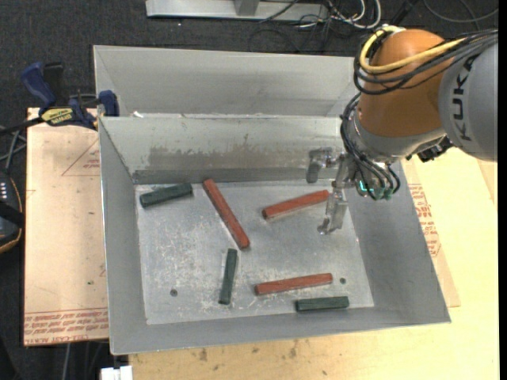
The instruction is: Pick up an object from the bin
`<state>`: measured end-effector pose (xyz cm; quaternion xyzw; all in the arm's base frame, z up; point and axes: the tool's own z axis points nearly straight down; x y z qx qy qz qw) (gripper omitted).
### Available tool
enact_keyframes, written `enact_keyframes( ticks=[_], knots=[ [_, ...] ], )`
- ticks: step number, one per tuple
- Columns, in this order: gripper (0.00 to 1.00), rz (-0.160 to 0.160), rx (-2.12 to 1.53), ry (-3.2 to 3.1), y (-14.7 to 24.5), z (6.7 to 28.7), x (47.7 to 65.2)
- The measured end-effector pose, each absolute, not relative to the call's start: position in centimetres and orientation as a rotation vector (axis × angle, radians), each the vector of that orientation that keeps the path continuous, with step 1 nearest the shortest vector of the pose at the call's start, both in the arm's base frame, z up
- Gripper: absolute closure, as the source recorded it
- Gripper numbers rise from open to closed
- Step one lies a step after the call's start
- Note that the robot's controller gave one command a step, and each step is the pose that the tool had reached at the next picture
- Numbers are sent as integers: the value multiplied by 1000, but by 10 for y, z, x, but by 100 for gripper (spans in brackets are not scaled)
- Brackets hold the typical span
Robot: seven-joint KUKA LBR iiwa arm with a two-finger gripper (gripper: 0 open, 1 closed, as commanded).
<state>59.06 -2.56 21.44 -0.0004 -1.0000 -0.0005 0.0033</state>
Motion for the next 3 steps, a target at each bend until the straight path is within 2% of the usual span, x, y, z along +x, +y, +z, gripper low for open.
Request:
enact_keyframes(
  ticks=[1, 2, 3],
  knots=[
    [0, -1, -1, -3143, -26, 219, 592],
    [0, 0, 31, -3153, -23, 184, 595],
    [0, 0, 151, -3143, -3, 121, 580]
  ],
)
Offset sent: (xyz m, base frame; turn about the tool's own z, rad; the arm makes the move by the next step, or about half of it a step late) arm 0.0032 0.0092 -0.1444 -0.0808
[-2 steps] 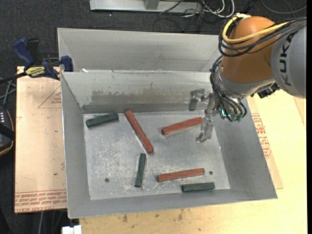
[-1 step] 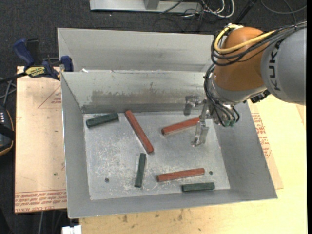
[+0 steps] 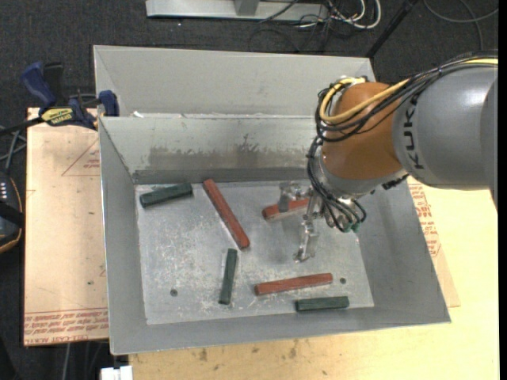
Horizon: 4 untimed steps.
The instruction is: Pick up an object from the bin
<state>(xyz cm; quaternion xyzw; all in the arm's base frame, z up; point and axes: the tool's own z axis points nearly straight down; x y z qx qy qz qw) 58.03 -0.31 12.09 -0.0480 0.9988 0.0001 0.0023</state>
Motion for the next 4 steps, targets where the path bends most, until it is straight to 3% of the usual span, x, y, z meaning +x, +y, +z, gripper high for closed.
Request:
enact_keyframes(
  ticks=[1, 2, 3, 4],
  knots=[
    [0, 6, -203, 3138, 6, 89, 578],
    [0, 3, -26, 3138, -7, 79, 636],
    [0, 4, -20, 3139, -15, 81, 638],
    [0, 0, -61, 3139, -33, 108, 604]
  ],
)
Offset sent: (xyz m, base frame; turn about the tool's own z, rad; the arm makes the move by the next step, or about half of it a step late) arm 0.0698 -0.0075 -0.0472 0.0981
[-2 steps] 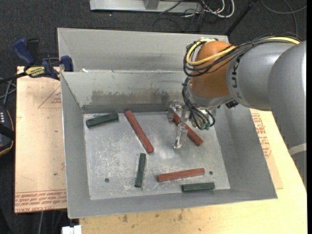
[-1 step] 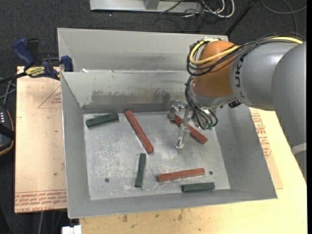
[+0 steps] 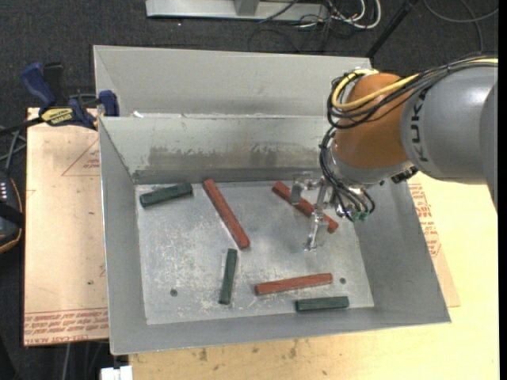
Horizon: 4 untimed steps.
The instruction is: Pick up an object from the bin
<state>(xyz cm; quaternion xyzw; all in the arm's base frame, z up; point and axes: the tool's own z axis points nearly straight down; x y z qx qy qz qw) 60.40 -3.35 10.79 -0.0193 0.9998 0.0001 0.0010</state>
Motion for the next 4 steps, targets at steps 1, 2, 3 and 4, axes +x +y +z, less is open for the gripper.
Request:
enact_keyframes(
  ticks=[1, 2, 3, 4],
  knots=[
    [0, 1, -109, 3133, -63, 85, 639],
    [100, 1, 219, 3134, -77, 70, 575],
    [100, 1, 218, 3133, -77, 70, 575],
    [100, 0, 189, 3132, -82, 204, 566]
  ],
)
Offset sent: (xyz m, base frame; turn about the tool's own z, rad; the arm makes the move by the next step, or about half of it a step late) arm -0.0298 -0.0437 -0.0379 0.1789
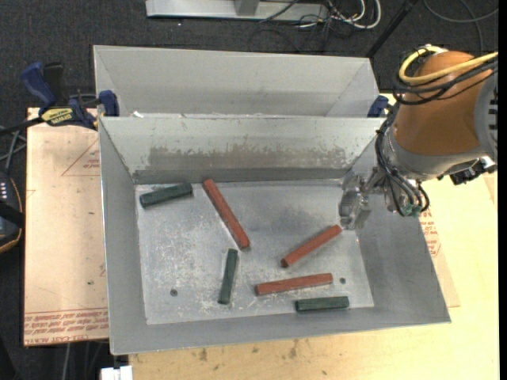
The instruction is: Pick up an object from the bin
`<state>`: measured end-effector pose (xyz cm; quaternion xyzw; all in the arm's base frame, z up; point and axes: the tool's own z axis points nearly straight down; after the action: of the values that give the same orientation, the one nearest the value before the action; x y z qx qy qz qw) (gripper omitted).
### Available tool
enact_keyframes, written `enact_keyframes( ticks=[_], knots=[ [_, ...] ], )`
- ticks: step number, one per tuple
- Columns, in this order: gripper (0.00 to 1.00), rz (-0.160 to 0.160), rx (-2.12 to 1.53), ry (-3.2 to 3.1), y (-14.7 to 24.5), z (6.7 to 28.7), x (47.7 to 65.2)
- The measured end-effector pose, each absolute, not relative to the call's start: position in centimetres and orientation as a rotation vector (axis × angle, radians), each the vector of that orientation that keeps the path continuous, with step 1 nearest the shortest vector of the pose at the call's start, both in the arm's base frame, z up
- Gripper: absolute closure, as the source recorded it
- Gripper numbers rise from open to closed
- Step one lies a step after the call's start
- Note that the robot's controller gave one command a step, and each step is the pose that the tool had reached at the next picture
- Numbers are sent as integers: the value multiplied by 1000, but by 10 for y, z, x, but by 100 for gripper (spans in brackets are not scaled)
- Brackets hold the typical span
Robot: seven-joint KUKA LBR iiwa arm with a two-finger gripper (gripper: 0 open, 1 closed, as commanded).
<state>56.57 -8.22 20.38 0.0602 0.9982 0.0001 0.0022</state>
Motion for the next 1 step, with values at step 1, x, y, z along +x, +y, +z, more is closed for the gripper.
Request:
enact_keyframes(
  ticks=[1],
  knots=[
    [0, 1, 188, 3132, -82, 204, 566]
  ],
)
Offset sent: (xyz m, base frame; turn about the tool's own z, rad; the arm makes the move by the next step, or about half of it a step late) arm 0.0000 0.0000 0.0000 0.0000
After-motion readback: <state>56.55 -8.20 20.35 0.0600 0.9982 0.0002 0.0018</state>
